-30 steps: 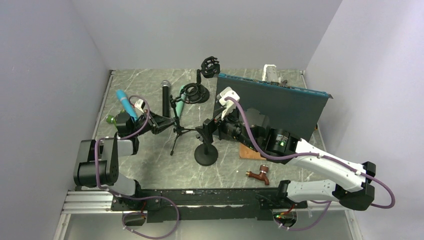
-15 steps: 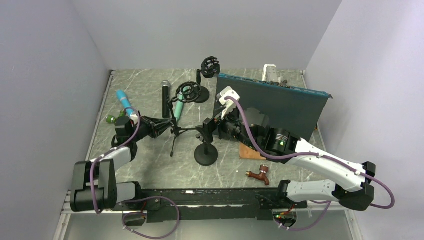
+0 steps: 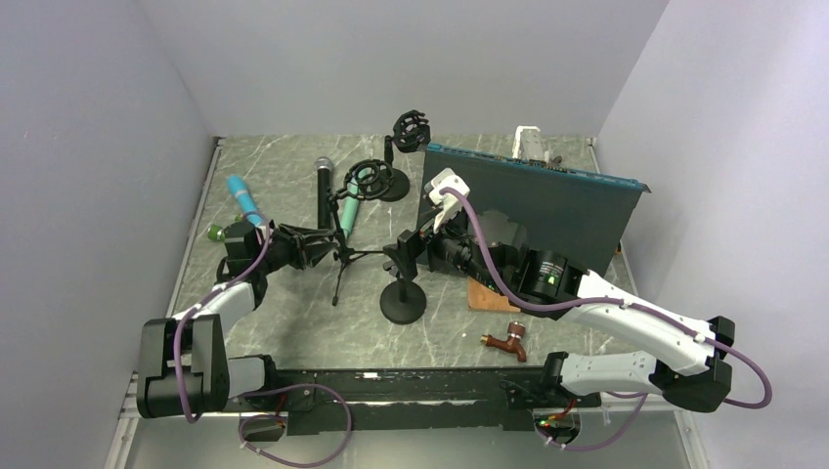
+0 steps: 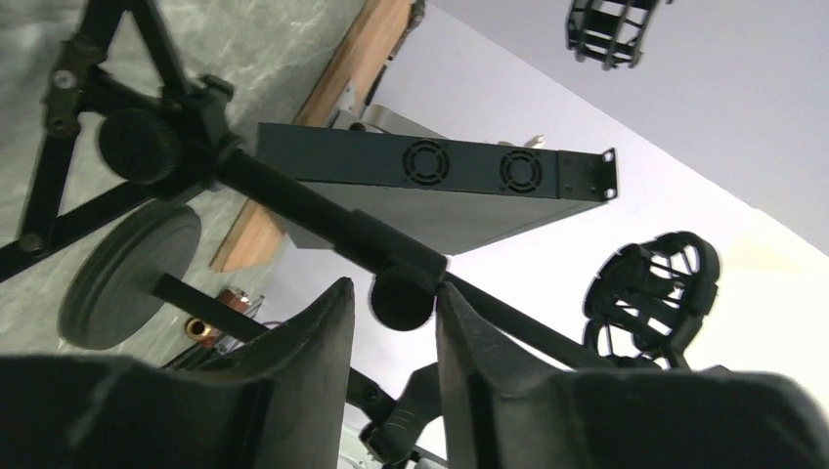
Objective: Remove the microphone from the stand
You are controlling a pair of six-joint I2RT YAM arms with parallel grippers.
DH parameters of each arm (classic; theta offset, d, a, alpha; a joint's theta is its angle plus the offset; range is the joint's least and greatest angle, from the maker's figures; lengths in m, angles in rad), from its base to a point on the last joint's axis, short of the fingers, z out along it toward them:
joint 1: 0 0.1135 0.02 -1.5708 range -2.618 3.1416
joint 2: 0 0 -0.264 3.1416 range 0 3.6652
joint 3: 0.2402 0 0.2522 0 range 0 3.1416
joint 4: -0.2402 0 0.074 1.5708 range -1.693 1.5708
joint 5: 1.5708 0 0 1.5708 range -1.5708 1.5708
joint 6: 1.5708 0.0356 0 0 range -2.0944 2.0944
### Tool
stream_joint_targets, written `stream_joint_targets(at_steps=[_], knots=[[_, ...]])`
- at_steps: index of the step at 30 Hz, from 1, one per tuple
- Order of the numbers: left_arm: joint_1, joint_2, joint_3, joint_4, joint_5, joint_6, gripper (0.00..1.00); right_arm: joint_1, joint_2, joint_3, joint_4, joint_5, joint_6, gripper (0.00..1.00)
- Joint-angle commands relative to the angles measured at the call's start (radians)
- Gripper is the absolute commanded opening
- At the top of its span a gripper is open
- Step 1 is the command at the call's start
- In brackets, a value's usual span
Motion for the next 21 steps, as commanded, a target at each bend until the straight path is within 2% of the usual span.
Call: stream_joint_targets(at_steps=[1, 3, 6, 12, 15, 16, 19, 21], knots=[[0.001, -0.019, 0.019, -0.134, -0.025, 0.072, 0.46, -0.003, -0.031, 0.019, 0.034, -0.002, -0.003, 1.0], [0.005, -0.051, 0.044, -0.223, -0.042, 0.126, 0.51, -0.003, -0.03, 0.02, 0.033, -0.003, -0.005, 1.0], [0.024, -0.102, 0.072, -0.342, -0.072, 0.198, 0.52, -0.004, -0.033, 0.02, 0.034, -0.001, -0.007, 1.0], [0.084, -0.229, 0.181, -0.608, -0.198, 0.408, 0.52, -0.004, -0.035, 0.014, 0.035, -0.001, -0.007, 1.0], [0.094, -0.288, 0.291, -0.707, -0.273, 0.555, 0.46, -0.004, -0.038, 0.012, 0.035, 0.001, -0.006, 1.0], [0.094, -0.297, 0.331, -0.714, -0.272, 0.605, 0.45, -0.004, -0.041, 0.01, 0.035, 0.002, -0.006, 1.0], [0.092, -0.307, 0.431, -0.657, -0.172, 0.705, 0.52, -0.004, -0.042, 0.007, 0.037, 0.001, -0.007, 1.0], [0.085, -0.315, 0.468, -0.589, -0.12, 0.727, 0.54, -0.003, -0.037, 0.006, 0.041, -0.002, -0.007, 1.0]])
